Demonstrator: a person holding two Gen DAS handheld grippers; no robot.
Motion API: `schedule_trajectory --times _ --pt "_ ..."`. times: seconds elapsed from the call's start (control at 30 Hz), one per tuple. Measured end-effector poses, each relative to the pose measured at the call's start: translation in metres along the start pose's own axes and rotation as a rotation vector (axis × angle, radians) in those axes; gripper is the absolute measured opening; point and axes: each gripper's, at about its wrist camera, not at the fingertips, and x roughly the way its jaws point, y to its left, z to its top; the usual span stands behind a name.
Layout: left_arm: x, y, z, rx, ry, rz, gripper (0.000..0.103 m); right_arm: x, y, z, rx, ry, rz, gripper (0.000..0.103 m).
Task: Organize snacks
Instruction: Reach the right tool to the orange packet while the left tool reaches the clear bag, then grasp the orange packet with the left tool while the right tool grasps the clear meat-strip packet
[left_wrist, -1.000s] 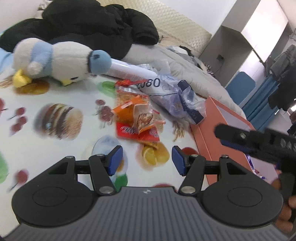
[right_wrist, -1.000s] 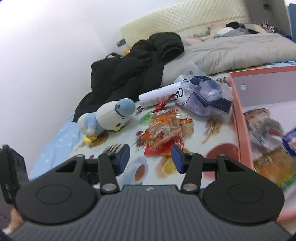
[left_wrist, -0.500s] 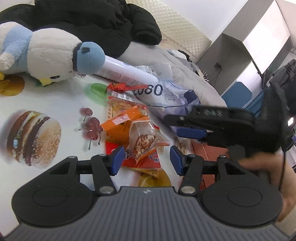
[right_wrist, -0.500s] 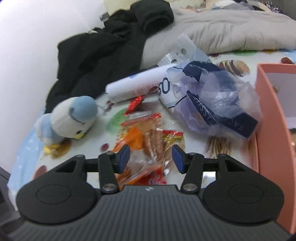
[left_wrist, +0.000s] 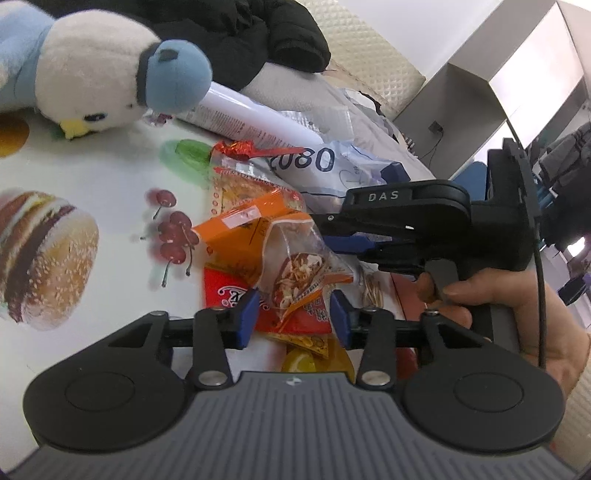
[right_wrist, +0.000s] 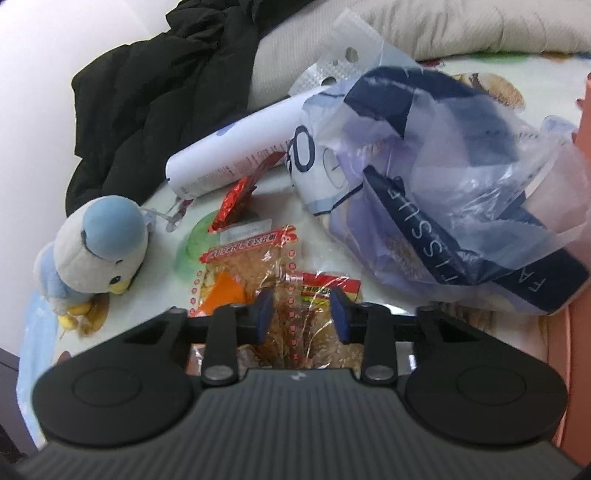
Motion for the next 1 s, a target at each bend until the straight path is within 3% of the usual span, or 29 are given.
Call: schedule_trajectory --times 0.1,0.17,0.23,0.4,0.57,0.87,1.0 --pt "-0.002 0.006 0.0 -0.025 -0.025 -0.035 0.037 0.001 0.001 -0.001 -0.012 0.012 0.032 0.024" --pt "-0.004 0.009 0.001 -0.038 -0.036 -0.037 0.034 0.003 0.003 0.0 -0.024 0.02 0.032 0.023" --pt "-0.003 0.012 0.003 -0.048 -0.036 -0.043 0.023 0.005 0.005 0.0 -0.036 0.032 0.041 0.011" --pt "-0.018 0.017 0.0 -0.106 -0.044 -0.046 0.013 -0.001 0.014 -0.003 -0.078 0.034 0.055 0.003" --pt "-0.053 0.017 -0.009 -0.127 -0.061 -0.047 0.012 -0.024 0.023 -0.014 -0.076 0.023 0.075 0.003" --pt "-0.126 0.025 -0.05 -0.16 -0.049 -0.034 0.011 -0.075 0.019 -0.062 -0.033 0.008 0.029 0.003" --pt "-0.159 0.026 -0.071 -0.097 -0.043 -0.022 0.011 -0.094 0.01 -0.089 -0.008 0.013 0.023 0.003"
